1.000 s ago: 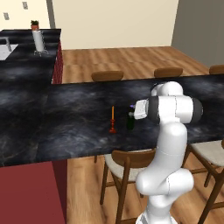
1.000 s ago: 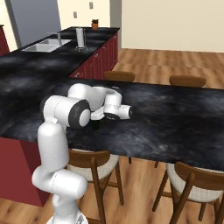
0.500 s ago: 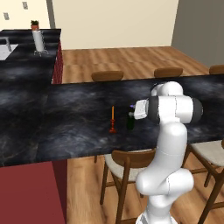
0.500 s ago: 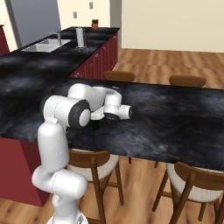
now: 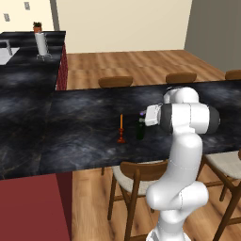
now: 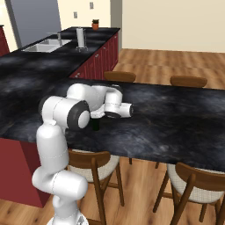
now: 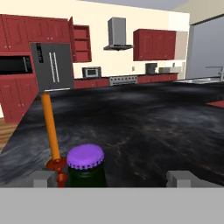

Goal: Get the candle and the beer from the cabinet and move them to the dining counter.

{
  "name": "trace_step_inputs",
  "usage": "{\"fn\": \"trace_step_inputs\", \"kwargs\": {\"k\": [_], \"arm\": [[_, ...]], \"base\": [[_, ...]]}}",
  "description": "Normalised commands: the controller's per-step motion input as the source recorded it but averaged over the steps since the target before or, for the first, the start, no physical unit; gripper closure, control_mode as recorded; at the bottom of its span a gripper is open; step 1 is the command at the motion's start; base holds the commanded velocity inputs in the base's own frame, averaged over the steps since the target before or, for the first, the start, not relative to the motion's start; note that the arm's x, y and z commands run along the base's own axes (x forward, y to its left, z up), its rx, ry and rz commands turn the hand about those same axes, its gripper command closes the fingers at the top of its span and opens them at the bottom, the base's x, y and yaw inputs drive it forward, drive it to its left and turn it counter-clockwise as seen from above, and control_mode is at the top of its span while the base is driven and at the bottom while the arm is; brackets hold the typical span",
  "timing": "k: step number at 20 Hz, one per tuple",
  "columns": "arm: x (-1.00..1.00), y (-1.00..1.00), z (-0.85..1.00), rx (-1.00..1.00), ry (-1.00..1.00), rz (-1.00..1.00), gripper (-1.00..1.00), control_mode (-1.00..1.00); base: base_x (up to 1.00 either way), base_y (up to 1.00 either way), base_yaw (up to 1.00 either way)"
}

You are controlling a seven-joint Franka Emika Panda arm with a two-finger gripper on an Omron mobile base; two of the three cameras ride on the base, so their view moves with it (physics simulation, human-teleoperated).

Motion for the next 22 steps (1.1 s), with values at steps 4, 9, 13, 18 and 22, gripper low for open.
{"fn": "trace_step_inputs", "kwargs": {"k": [4,9,13,18,22], "arm": [[-0.09,0.0,0.23,0.0,0.0,0.0,-1.0,-1.0],[-0.15,0.0,0.34,0.0,0.0,0.0,-1.0,-1.0],[-0.32,0.0,0.34,-0.02,0.0,0.0,-1.0,-1.0],[-0.36,0.0,0.36,0.0,0.0,-0.02,-1.0,-1.0],[-0.5,0.0,0.39,0.0,0.04,-0.11,-1.0,-1.0]], "base": [[0.0,0.0,0.0],[0.0,0.0,0.0],[0.0,0.0,0.0],[0.0,0.0,0.0],[0.0,0.0,0.0]]}}
